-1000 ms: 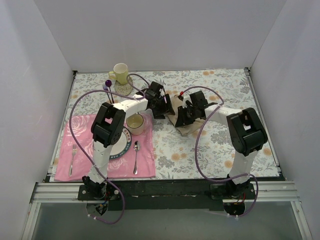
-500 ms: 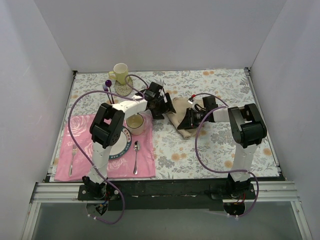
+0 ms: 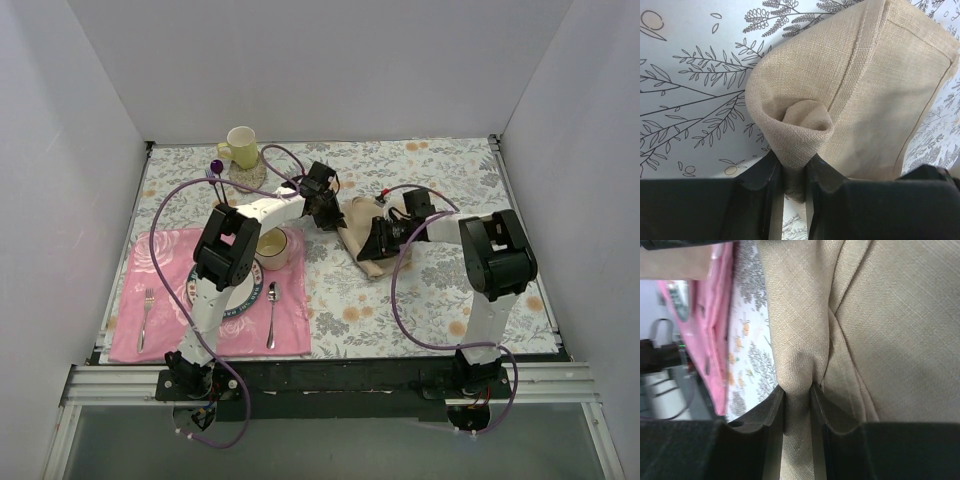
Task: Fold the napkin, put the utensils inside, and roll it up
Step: Roll the napkin with the utensil
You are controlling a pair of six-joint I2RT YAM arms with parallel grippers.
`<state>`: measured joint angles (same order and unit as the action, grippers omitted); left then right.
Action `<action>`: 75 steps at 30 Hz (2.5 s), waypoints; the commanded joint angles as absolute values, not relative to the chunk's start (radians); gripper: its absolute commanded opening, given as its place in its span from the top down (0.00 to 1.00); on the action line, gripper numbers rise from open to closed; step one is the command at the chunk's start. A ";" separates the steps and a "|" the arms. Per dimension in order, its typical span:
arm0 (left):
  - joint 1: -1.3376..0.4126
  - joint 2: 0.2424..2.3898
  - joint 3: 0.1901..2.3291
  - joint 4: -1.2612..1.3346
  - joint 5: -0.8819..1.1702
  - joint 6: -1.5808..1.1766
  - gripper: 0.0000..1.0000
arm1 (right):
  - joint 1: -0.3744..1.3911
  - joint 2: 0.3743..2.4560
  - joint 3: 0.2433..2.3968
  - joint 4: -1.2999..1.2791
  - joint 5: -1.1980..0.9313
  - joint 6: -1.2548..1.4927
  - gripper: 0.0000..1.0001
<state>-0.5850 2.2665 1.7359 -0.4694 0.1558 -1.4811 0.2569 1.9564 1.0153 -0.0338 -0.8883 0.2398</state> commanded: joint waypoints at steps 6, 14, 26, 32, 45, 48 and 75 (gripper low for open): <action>-0.592 2.306 1.746 -0.589 0.132 -1.500 1.00 | 0.557 1.651 1.092 -0.299 0.074 0.089 0.54; -0.591 2.286 1.746 -0.601 0.152 -1.511 1.00 | 0.776 1.741 1.233 -0.376 0.422 0.052 0.41; -0.592 2.275 1.744 -0.604 0.176 -1.508 1.00 | 0.831 1.861 1.246 -0.319 0.397 0.063 0.44; -0.591 2.269 1.721 -0.600 0.187 -1.500 1.00 | 0.796 1.853 1.149 -0.267 0.344 0.133 0.50; -0.571 2.171 1.645 -0.529 0.169 -1.441 0.72 | 0.597 1.827 1.019 -0.127 -0.125 0.130 0.90; -0.568 2.132 1.644 -0.511 0.158 -1.422 0.48 | 0.511 1.864 1.022 -0.109 -0.359 0.121 0.96; -0.621 2.266 1.631 -0.479 0.101 -1.588 0.42 | 0.250 2.049 1.012 0.040 -0.944 0.270 0.92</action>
